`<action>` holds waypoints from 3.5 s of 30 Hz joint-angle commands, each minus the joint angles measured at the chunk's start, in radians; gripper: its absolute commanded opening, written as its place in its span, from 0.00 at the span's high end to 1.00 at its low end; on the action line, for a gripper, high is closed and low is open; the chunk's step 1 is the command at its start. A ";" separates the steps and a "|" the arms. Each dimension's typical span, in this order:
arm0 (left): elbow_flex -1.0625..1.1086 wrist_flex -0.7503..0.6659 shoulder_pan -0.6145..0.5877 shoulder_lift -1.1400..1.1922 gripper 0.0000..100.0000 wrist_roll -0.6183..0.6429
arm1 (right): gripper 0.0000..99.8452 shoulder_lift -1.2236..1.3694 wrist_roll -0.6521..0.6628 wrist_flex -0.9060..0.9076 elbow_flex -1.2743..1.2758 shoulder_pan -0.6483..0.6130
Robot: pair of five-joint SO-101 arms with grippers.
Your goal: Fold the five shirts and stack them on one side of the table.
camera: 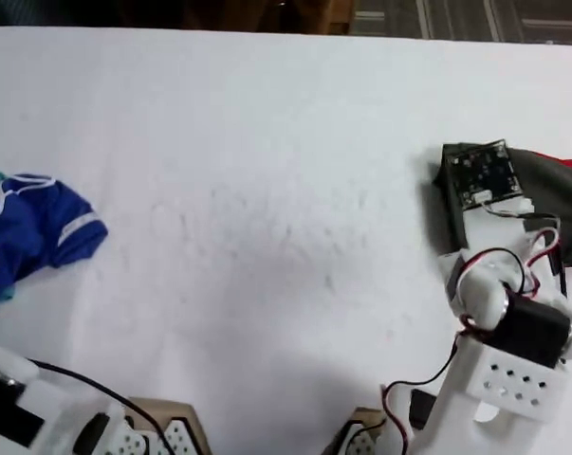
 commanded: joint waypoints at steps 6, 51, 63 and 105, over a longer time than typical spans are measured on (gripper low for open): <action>-0.188 -0.092 0.018 0.269 0.76 -0.003 | 0.71 -0.019 0.034 -0.022 0.037 0.016; -0.719 1.051 1.014 -0.345 0.97 0.264 | 0.71 -0.019 -0.146 -0.016 0.041 0.016; -0.559 0.947 1.442 -0.786 0.97 0.400 | 0.71 -0.019 -0.149 -0.016 0.041 0.012; -0.019 0.804 0.097 -0.298 0.77 0.028 | 0.71 0.662 -0.080 0.021 -0.195 -1.104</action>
